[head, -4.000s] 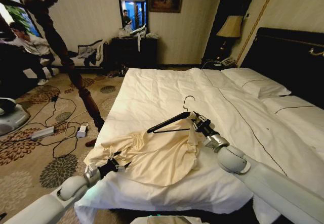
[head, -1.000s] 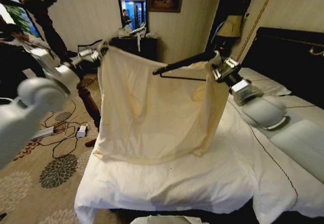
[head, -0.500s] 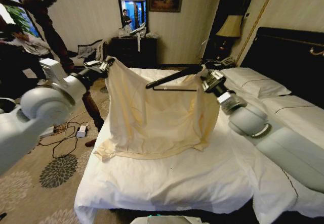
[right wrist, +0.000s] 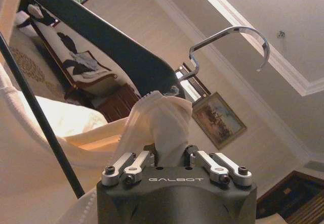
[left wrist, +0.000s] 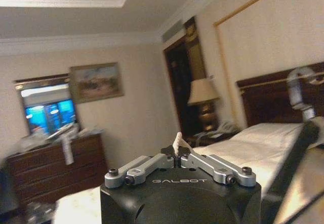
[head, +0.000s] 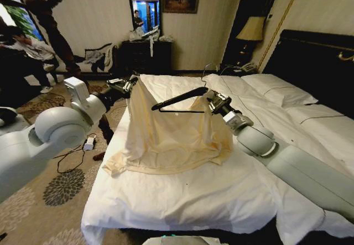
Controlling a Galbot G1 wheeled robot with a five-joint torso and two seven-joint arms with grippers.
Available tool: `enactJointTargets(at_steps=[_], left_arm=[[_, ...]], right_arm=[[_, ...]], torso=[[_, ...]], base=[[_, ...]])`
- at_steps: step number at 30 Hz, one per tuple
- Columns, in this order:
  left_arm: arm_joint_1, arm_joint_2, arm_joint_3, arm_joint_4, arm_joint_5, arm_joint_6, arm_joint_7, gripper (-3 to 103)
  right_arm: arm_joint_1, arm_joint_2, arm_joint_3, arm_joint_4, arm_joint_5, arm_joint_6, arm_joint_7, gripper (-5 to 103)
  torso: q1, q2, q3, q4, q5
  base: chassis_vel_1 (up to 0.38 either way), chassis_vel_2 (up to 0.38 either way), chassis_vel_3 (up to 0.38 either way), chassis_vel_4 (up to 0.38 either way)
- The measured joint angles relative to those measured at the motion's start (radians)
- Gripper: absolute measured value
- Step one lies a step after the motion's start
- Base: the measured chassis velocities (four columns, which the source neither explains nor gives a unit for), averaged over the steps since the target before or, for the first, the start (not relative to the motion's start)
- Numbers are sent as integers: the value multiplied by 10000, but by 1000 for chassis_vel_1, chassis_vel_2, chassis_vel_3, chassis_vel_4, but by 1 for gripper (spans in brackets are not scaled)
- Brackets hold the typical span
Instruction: Pick up the clothes from the bed and hang them on the clothes hanger.
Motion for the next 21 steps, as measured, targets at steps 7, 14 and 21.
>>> enactJointTargets(at_steps=[7,14,21], left_arm=[[-313,-264,91,42,-453,336,-466,0],[-325,-193,490,-372,-381,590,-538,0],[-118,-127,540,-671,-265,621,-531,0]], right_arm=[[174,268,-400,127,-49,-370,-16,23],[755,1055,-1125,-272,-107,-671,4,23],[1323,1809,-1919,-1039,-40,-1034,220,23]], torso=[[0,1,-1,-7,0],[0,0,0,-3,0],[2,0,1,-4,2]], base=[[0,0,0,0],[0,0,0,0],[0,0,0,0]])
